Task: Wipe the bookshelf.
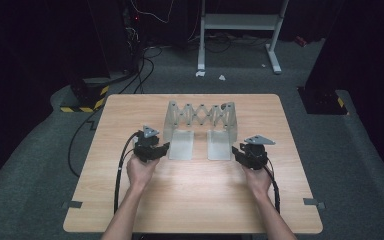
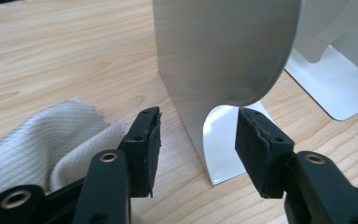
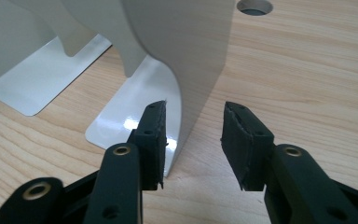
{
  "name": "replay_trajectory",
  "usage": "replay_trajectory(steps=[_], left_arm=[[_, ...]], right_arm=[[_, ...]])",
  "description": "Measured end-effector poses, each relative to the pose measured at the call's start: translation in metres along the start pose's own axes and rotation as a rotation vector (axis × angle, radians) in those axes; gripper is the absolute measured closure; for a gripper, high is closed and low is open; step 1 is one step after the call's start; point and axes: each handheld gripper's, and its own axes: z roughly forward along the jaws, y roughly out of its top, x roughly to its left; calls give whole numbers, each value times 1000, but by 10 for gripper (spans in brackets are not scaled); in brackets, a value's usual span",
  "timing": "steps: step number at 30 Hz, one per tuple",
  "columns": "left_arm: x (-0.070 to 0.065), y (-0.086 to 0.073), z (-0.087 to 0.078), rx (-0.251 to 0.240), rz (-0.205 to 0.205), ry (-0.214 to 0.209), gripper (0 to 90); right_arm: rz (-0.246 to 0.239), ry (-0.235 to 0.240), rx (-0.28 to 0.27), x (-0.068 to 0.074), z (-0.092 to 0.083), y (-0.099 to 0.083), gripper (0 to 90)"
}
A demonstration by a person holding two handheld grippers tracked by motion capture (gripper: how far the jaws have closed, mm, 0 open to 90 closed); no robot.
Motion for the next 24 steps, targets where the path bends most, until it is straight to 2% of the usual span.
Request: replay_trajectory(steps=[5,8,15,24], left_arm=[[4,-3,-10,-11,-8,1,484],[8,-6,-15,-12,-13,13,482],[14,-9,-28,-30,-17,36,474],[20,-18,-42,-65,-52,38,464]], right_arm=[[4,-9,-18,-6,-8,-1,571],[24,-2,-23,-9,-10,0,557],[27,0,-37,-13,-19,-1,547],[40,-8,-56,-22,-32,-8,545]])
